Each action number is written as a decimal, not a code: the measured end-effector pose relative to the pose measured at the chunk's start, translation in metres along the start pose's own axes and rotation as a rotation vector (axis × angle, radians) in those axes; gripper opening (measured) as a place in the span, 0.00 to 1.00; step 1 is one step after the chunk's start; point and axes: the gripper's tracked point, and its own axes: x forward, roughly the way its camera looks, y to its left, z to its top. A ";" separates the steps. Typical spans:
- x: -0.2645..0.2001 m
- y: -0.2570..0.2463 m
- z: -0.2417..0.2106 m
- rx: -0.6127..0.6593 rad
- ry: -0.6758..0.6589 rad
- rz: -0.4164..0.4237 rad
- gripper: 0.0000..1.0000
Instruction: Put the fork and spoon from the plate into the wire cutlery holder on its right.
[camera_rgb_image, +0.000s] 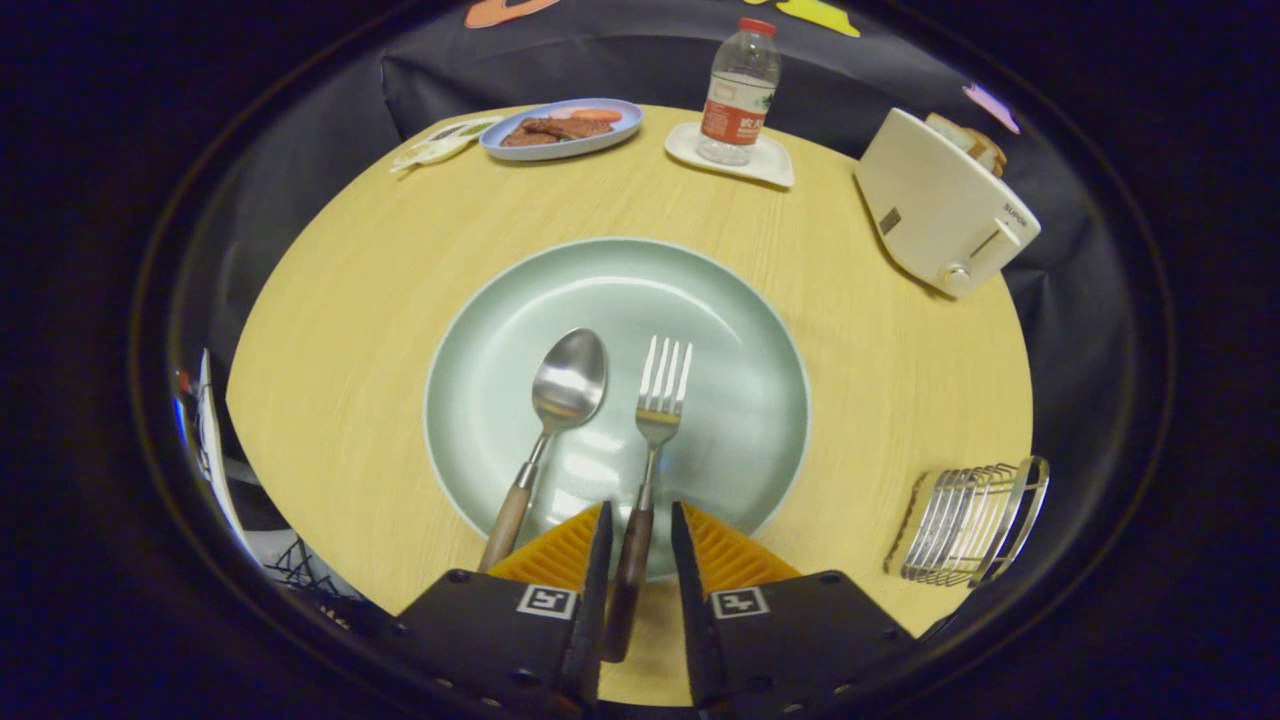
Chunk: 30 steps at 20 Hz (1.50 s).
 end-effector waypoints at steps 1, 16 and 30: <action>0.003 -0.002 0.000 0.014 0.003 -0.002 0.16; -0.116 -0.036 0.008 0.176 0.065 0.162 0.00; -0.164 -0.208 -0.071 0.408 0.280 0.082 0.00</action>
